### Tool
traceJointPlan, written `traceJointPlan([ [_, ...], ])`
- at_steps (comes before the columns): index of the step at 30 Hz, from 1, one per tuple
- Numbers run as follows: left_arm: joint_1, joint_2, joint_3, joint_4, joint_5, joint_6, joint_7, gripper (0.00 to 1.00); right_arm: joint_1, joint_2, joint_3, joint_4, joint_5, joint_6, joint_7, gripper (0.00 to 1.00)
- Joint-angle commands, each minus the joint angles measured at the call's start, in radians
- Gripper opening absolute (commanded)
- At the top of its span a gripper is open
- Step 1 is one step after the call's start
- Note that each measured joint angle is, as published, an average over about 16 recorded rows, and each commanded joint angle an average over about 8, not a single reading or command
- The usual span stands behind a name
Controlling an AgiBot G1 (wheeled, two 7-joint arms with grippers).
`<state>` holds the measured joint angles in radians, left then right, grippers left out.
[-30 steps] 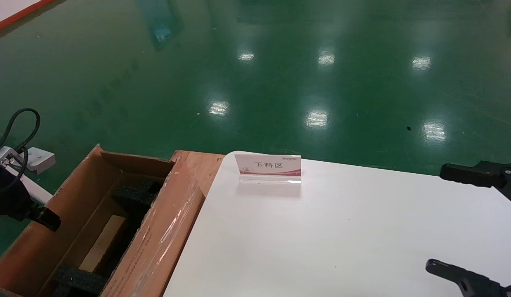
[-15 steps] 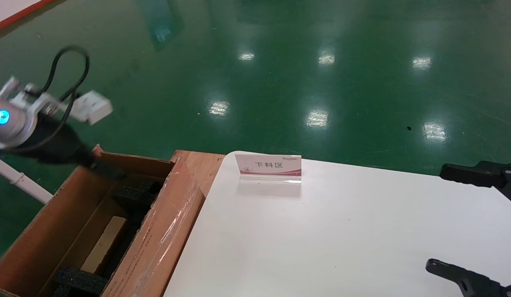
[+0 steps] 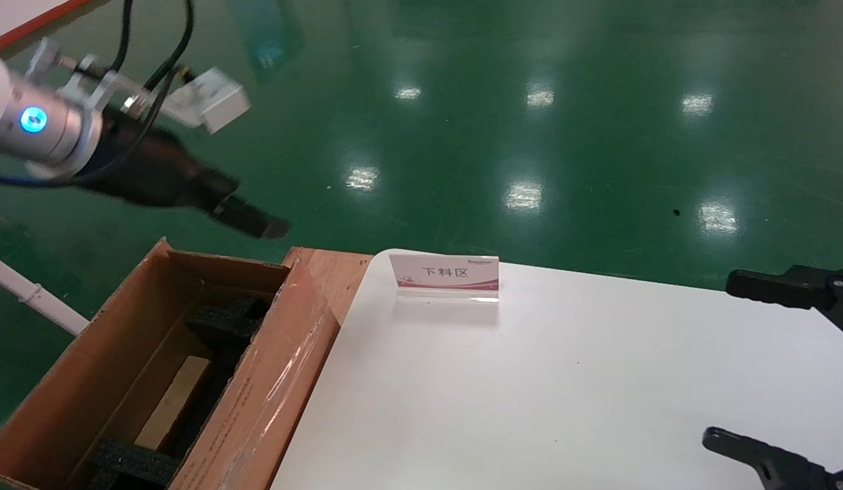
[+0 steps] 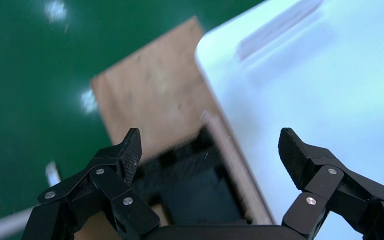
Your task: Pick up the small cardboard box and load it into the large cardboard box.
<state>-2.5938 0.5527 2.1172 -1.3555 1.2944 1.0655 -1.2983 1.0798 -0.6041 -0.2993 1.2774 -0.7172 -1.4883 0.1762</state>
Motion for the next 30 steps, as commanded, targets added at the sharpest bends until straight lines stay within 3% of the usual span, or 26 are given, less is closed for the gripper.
traceJointPlan([
  [1, 0.026, 0.003, -0.037, 0.0, -0.014, 0.005, 0.021, 1.0, 0.0, 0.0, 0.0, 0.0, 0.0, 0.0, 0.0, 1.0],
  [30, 0.806, 0.032, -0.978, 0.037, -0.301, 0.227, 0.591, 1.0, -0.002, -0.002, 0.006, 0.002, -0.004, -0.002, 0.004, 1.0],
])
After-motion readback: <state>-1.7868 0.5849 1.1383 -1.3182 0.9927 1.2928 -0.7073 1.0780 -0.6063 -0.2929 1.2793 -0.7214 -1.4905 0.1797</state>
